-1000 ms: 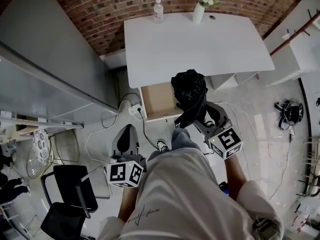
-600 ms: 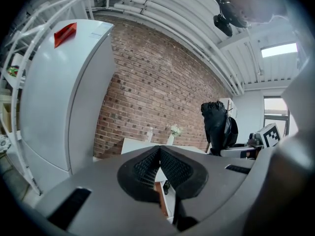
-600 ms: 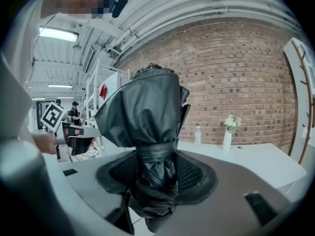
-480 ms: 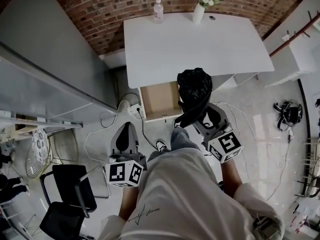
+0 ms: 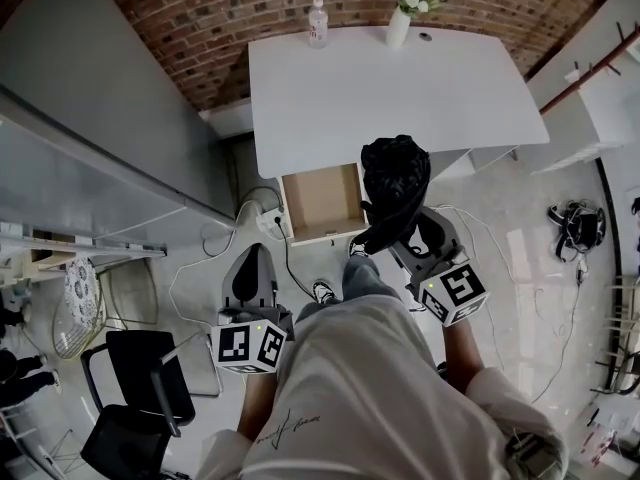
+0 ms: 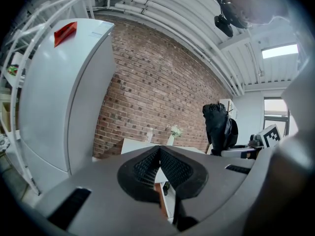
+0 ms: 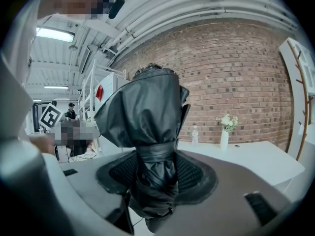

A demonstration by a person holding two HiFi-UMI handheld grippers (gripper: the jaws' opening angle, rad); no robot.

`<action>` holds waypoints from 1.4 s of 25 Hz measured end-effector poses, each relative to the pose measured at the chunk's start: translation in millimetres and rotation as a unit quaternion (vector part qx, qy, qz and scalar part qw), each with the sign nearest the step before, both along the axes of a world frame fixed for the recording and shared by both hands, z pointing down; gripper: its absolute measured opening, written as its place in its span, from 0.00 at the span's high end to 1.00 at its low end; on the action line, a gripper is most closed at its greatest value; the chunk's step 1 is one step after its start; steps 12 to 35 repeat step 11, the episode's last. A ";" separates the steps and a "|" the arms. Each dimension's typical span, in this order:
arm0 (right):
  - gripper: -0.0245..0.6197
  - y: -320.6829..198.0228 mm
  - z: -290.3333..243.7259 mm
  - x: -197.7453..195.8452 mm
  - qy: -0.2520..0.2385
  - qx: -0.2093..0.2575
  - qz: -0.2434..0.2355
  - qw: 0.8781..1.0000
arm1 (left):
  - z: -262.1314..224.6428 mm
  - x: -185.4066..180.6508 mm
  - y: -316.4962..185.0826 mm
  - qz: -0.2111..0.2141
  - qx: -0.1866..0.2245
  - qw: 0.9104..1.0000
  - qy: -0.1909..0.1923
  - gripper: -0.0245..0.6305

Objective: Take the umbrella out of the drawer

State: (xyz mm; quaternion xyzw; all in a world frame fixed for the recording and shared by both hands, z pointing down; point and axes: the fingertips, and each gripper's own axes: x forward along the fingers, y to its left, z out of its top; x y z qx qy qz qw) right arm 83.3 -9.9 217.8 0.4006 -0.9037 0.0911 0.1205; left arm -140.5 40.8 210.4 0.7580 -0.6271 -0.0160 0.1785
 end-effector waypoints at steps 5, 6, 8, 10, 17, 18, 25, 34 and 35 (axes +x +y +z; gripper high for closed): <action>0.60 0.7 0.3 -4.4 -0.003 -0.005 -0.007 1.000 | -0.2 -2.4 -0.5 0.002 -0.003 1.000 0.005 0.94; 0.60 1.0 1.4 -5.4 -0.002 -0.007 -0.008 1.000 | 0.7 -3.0 -0.6 0.003 -0.005 1.000 0.006 0.94; 0.60 1.4 3.7 -7.1 -0.001 -0.010 -0.009 1.000 | 3.0 -4.0 -0.4 0.003 -0.008 1.000 0.006 0.94; 0.60 1.7 5.5 -8.2 -0.001 -0.014 -0.009 1.000 | 4.6 -4.6 0.1 0.004 -0.011 1.000 0.005 0.94; 0.60 1.8 6.2 -8.6 -0.001 -0.016 -0.009 1.000 | 5.2 -4.9 0.3 0.004 -0.012 1.000 0.004 0.94; 0.60 1.8 6.2 -8.6 -0.001 -0.016 -0.009 1.000 | 5.2 -4.9 0.3 0.004 -0.012 1.000 0.004 0.94; 0.60 1.8 6.2 -8.6 -0.001 -0.016 -0.009 1.000 | 5.2 -4.9 0.3 0.004 -0.012 1.000 0.004 0.94; 0.60 1.8 6.2 -8.6 -0.001 -0.016 -0.009 1.000 | 5.2 -4.9 0.3 0.004 -0.012 1.000 0.004 0.94; 0.60 1.8 6.2 -8.6 -0.001 -0.016 -0.009 1.000 | 5.2 -4.9 0.3 0.004 -0.012 1.000 0.004 0.94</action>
